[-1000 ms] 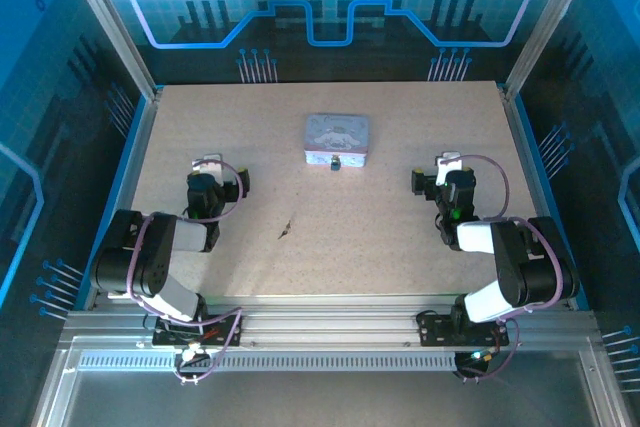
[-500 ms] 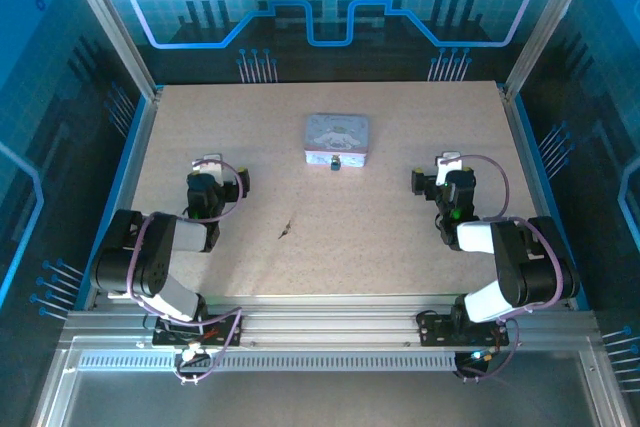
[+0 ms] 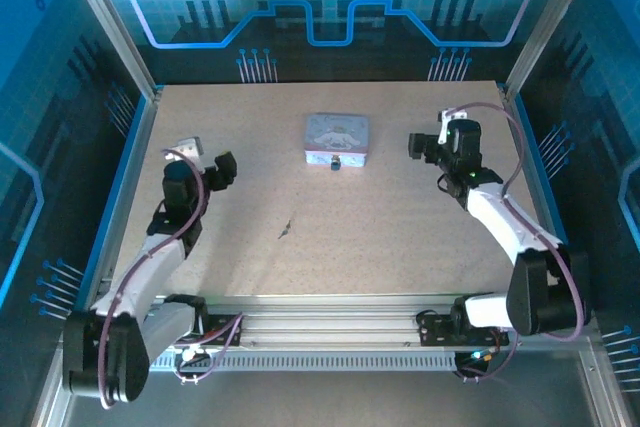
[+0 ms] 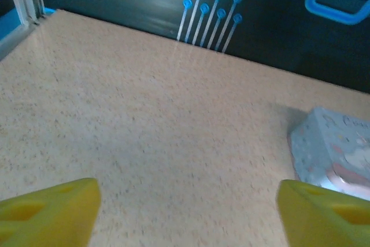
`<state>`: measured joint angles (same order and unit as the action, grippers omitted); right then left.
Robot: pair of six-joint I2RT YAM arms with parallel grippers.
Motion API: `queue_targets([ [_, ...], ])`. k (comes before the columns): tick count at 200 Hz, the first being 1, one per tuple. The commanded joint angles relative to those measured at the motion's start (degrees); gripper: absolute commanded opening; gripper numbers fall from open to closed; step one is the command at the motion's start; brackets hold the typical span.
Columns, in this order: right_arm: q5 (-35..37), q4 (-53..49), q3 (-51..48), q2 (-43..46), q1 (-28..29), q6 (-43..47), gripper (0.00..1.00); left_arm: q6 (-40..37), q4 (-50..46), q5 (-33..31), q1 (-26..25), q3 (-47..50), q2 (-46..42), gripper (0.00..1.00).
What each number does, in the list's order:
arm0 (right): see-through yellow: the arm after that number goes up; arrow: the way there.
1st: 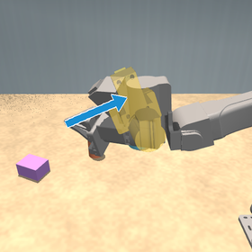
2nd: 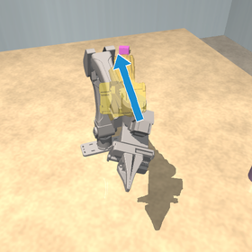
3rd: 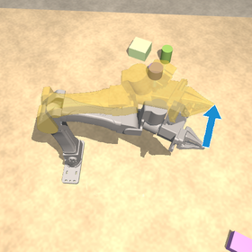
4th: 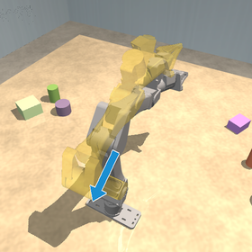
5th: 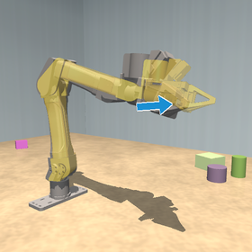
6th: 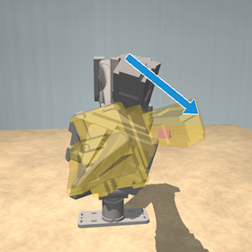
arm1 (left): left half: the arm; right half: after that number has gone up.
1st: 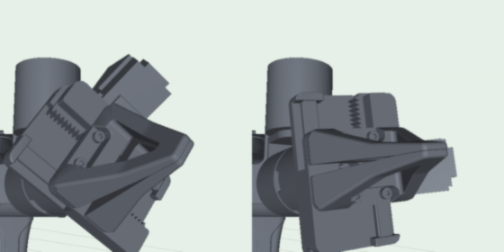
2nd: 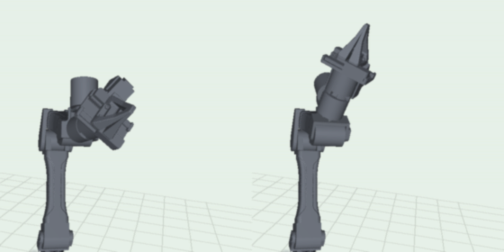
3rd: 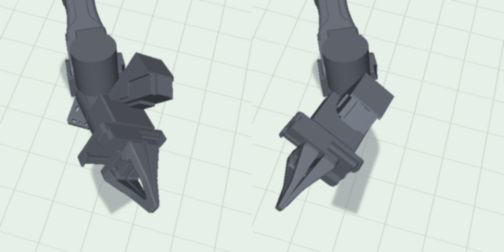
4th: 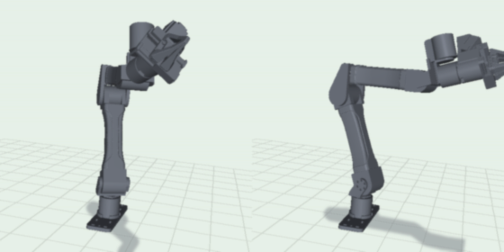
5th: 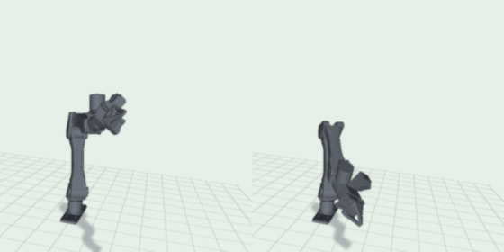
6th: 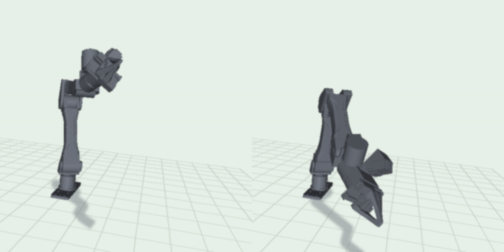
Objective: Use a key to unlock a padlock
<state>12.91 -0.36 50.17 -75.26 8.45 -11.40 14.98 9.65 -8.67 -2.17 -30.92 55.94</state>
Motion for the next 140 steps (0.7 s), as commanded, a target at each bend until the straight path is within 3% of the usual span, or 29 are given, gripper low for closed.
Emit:
queue_targets([
  [1,-3.0,-14.1,-2.2,2.7,5.1,-5.8,0.99,10.7,-22.0,8.7,0.3,-3.2,-2.8,0.73],
  [30,-7.5,-12.3,-4.9,4.3,13.7,-12.3,0.97,16.0,-32.3,17.4,-1.5,-3.9,-2.9,0.66],
  [67,-1.0,-10.7,-4.9,2.0,30.2,-14.5,0.97,18.6,-36.7,16.0,-11.9,-2.1,-3.4,0.62],
  [102,-1.2,-10.8,-6.9,0.4,36.0,-17.3,0.97,22.8,-29.7,18.8,-15.2,2.2,-0.1,0.51],
  [140,-0.5,-11.8,-12.7,4.2,37.5,-20.2,0.98,23.3,-24.4,19.1,-17.9,1.3,8.9,0.47],
])
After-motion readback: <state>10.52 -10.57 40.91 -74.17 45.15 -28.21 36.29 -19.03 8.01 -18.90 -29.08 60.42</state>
